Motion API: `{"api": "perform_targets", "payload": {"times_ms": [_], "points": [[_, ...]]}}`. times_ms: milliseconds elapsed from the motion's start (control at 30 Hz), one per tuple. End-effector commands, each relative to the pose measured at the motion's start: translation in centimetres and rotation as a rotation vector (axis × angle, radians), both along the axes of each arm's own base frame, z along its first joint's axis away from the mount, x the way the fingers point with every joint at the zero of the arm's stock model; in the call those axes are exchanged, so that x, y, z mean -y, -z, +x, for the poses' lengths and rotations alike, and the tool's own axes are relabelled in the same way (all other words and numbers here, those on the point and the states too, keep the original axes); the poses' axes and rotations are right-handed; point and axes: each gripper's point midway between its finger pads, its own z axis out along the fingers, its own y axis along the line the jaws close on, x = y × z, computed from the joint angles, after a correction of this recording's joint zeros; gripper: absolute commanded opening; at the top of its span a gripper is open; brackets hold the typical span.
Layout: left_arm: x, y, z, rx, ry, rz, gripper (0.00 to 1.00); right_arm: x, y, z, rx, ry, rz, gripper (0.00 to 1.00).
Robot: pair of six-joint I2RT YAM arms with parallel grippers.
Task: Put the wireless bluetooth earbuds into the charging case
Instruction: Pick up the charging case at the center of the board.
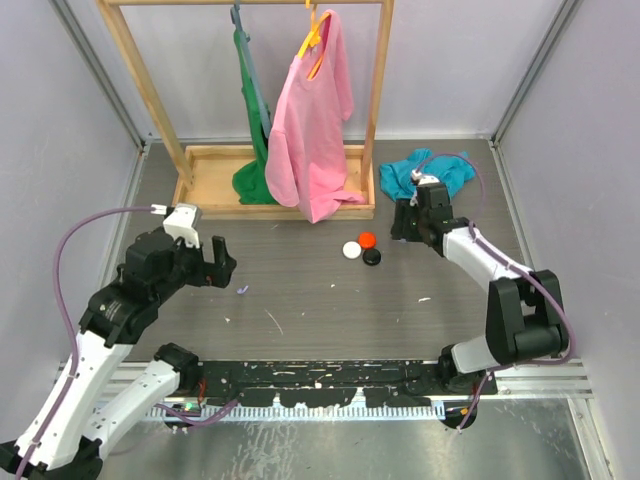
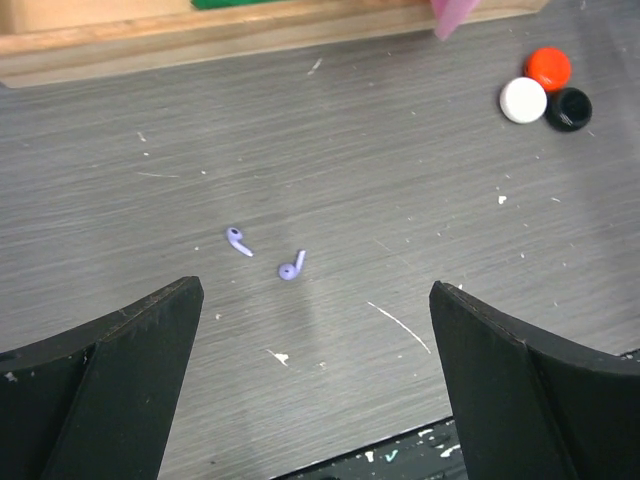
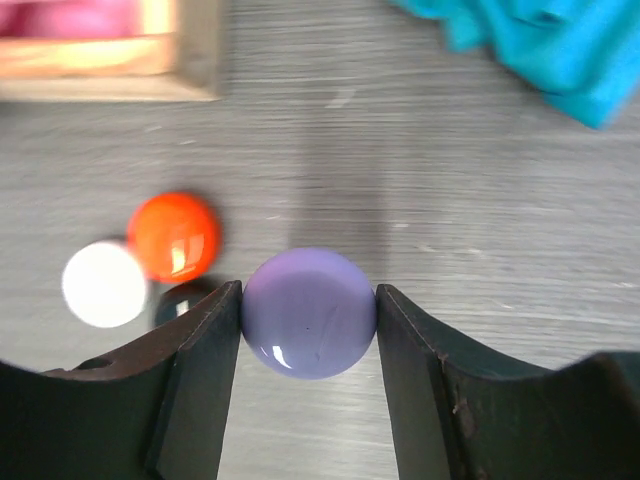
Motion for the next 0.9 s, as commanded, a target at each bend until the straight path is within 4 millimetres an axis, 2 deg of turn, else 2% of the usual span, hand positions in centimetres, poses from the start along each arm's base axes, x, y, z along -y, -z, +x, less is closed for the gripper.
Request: {"api": "perform_targets", "payload": {"times_ms": [0, 100, 267, 567, 667, 867], "points": [[1.8, -2.1, 0.4, 0.026, 0.04, -0.107, 0.99, -5.9, -4.3, -1.1, 0.111, -0.229, 0.056, 0.51], [2.5, -2.0, 0.5, 0.014, 0.053, -0.137, 1.0, -9.7, -6.5, -2.5, 0.182, -0.386, 0.06, 0.5], [4.7, -1.5, 0.5, -0.032, 0.12, -0.217, 0.98, -14.7, -9.4, -4.8, 0.316, -0.633, 0.048, 0.5], [8.1, -0.1, 0.3, -0.138, 0.228, -0.331, 0.94, -22.9, -12.2, -9.9, 0.579, -1.063, -0.025, 0.5], [9.4, -0.3, -0.2, -0.175, 0.285, -0.381, 0.92, -25.0, -12.8, -11.6, 0.65, -1.184, -0.102, 0.5], [11.5, -0.4, -0.9, -0.225, 0.375, -0.49, 0.86, -27.7, -13.6, -14.1, 0.762, -1.355, -0.225, 0.5]]}}
